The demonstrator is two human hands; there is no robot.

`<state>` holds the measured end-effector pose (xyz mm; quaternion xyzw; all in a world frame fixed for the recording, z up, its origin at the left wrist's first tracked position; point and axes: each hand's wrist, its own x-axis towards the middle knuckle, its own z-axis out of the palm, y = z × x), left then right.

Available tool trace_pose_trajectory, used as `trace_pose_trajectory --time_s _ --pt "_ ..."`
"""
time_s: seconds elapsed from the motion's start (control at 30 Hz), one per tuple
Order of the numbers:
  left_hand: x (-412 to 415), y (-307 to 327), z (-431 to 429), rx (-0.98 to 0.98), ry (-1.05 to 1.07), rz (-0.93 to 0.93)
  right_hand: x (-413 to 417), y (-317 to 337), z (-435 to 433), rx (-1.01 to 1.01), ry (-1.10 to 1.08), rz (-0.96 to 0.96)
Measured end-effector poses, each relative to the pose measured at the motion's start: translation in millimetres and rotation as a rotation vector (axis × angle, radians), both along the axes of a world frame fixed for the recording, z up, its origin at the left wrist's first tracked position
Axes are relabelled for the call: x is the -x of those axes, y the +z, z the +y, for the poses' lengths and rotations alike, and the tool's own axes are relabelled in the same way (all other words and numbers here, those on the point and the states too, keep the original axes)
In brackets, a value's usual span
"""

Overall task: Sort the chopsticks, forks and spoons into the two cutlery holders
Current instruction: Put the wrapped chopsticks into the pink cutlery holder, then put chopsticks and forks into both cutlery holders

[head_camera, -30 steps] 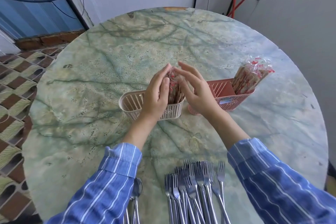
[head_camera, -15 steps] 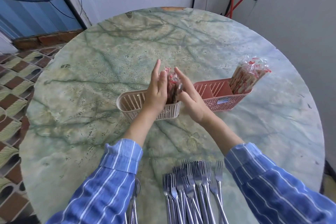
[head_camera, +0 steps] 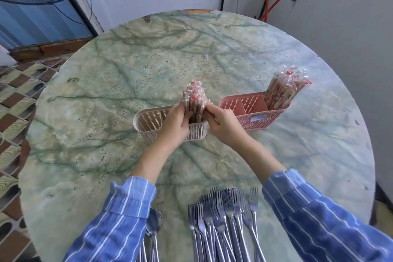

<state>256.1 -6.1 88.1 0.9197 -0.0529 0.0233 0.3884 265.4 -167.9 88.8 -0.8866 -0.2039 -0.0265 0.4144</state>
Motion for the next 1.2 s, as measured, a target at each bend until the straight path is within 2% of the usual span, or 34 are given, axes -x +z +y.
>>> trace_pose_trajectory --time_s 0.07,0.2,0.3,0.43,0.53,0.63,0.73,0.87,0.93,1.07,1.2 --pt "-2.2 3.9 2.2 0.024 0.014 0.006 1.0 -1.2 -1.0 0.002 -0.044 -0.047" --pt "-0.1 3.3 7.2 0.009 0.124 -0.146 5.0 -6.9 -5.1 0.003 -0.098 -0.055" --pt "9.1 -0.4 7.8 0.033 0.029 -0.036 9.8 -8.5 -6.9 0.017 0.004 0.021" --pt "12.3 1.2 7.6 0.084 -0.121 0.125 8.3 -7.7 -7.6 -0.03 -0.059 -0.013" --pt "5.9 -5.3 5.0 0.01 -0.058 0.002 6.1 -7.9 -4.4 -0.082 -0.118 -0.058" --pt "4.9 -18.1 5.9 -0.129 0.007 -0.15 5.3 -8.5 -4.0 -0.043 -0.108 -0.059" --pt "9.3 -25.0 6.1 -0.151 0.033 -0.203 8.5 -8.2 -8.7 -0.026 -0.111 -0.033" --pt "21.9 -23.8 8.5 0.002 -0.006 -0.211 28.9 -6.6 -19.1 -0.194 -0.159 0.007" --pt "41.1 -25.0 5.7 0.138 0.079 -0.244 45.3 -7.4 -27.3 -0.258 -0.19 0.023" --pt "99.7 -36.3 -11.6 0.191 0.281 -0.326 90.5 -21.2 -53.4 -0.254 -0.225 0.158" --pt "164.2 -67.4 -32.3 0.223 0.336 -0.164 137.6 -45.2 -83.1 -0.216 -0.281 0.342"
